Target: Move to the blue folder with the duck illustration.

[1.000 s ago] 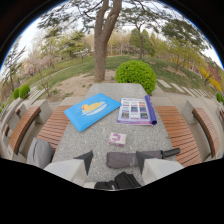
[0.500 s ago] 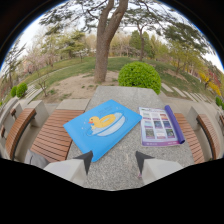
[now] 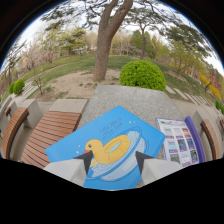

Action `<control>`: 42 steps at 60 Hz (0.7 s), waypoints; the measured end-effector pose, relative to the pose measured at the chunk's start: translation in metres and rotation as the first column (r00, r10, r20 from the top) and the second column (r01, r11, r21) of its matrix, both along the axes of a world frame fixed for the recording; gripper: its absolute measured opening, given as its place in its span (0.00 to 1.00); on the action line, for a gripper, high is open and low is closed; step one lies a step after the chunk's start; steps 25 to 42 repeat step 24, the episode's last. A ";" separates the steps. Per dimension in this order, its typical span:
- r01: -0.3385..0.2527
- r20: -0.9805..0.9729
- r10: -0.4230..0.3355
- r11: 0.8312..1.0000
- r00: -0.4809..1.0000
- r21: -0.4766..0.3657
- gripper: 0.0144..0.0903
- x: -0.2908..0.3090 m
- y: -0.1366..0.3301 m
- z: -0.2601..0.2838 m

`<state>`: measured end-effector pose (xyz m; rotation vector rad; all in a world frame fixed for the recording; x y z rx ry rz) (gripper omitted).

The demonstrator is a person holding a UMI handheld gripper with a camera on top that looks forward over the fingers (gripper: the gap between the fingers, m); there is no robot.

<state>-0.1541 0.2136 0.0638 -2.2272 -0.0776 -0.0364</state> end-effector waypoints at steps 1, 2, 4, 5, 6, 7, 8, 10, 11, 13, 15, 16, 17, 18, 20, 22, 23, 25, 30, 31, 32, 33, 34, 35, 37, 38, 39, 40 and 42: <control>0.000 0.001 0.000 1.000 1.000 -0.001 0.93 0.000 0.003 -0.002; 0.000 0.002 0.000 1.000 1.000 -0.002 0.93 -0.001 0.007 -0.004; 0.001 0.004 -0.001 1.000 1.000 -0.006 0.92 -0.002 0.012 -0.008; 0.001 0.005 -0.001 1.000 1.000 -0.008 0.93 -0.003 0.013 -0.010; 0.000 0.004 0.000 1.000 1.000 -0.011 0.93 -0.004 0.014 -0.012; -0.001 0.004 0.001 1.000 1.000 -0.012 0.93 -0.004 0.016 -0.013; -0.001 0.004 0.001 1.000 1.000 -0.013 0.92 -0.004 0.017 -0.015; 0.000 0.005 0.000 1.000 1.000 -0.014 0.93 -0.005 0.019 -0.017; -0.001 0.005 0.001 1.000 1.000 -0.015 0.92 -0.005 0.020 -0.017; -0.003 0.004 0.003 1.000 1.000 -0.017 0.93 -0.006 0.021 -0.019; -0.004 0.004 0.004 1.000 1.000 -0.019 0.93 -0.006 0.021 -0.022; -0.004 0.003 0.004 1.000 1.000 -0.021 0.93 -0.006 0.021 -0.022; -0.004 0.002 0.004 1.000 1.000 -0.022 0.93 -0.006 0.021 -0.023; -0.004 0.002 0.004 1.000 1.000 -0.021 0.93 -0.006 0.021 -0.023; 0.000 0.002 0.000 1.000 1.000 -0.020 0.93 -0.006 0.020 -0.024; 0.005 -0.001 -0.005 1.000 1.000 -0.018 0.93 -0.005 0.020 -0.024; 0.006 -0.003 -0.006 1.000 1.000 -0.017 0.93 -0.005 0.020 -0.024; 0.006 -0.003 -0.006 1.000 1.000 -0.018 0.93 -0.004 0.020 -0.024; 0.006 -0.003 -0.006 1.000 1.000 -0.018 0.93 -0.004 0.020 -0.024; 0.006 -0.003 -0.006 1.000 1.000 -0.018 0.93 -0.004 0.020 -0.024; 0.006 -0.003 -0.006 1.000 1.000 -0.018 0.93 -0.004 0.020 -0.024; 0.006 -0.003 -0.006 1.000 1.000 -0.018 0.93 -0.004 0.020 -0.024; 0.006 -0.003 -0.006 1.000 1.000 -0.018 0.93 -0.004 0.020 -0.024; 0.006 -0.003 -0.006 1.000 1.000 -0.018 0.93 -0.004 0.020 -0.024; 0.006 -0.003 -0.006 1.000 1.000 -0.018 0.93 -0.004 0.020 -0.024; 0.006 -0.003 -0.006 1.000 1.000 -0.018 0.93 -0.004 0.020 -0.024; 0.006 -0.003 -0.006 1.000 1.000 -0.018 0.93 -0.004 0.020 -0.024; 0.006 -0.003 -0.006 1.000 1.000 -0.018 0.93 -0.004 0.020 -0.024; 0.006 -0.003 -0.006 1.000 1.000 -0.018 0.93 -0.004 0.020 -0.024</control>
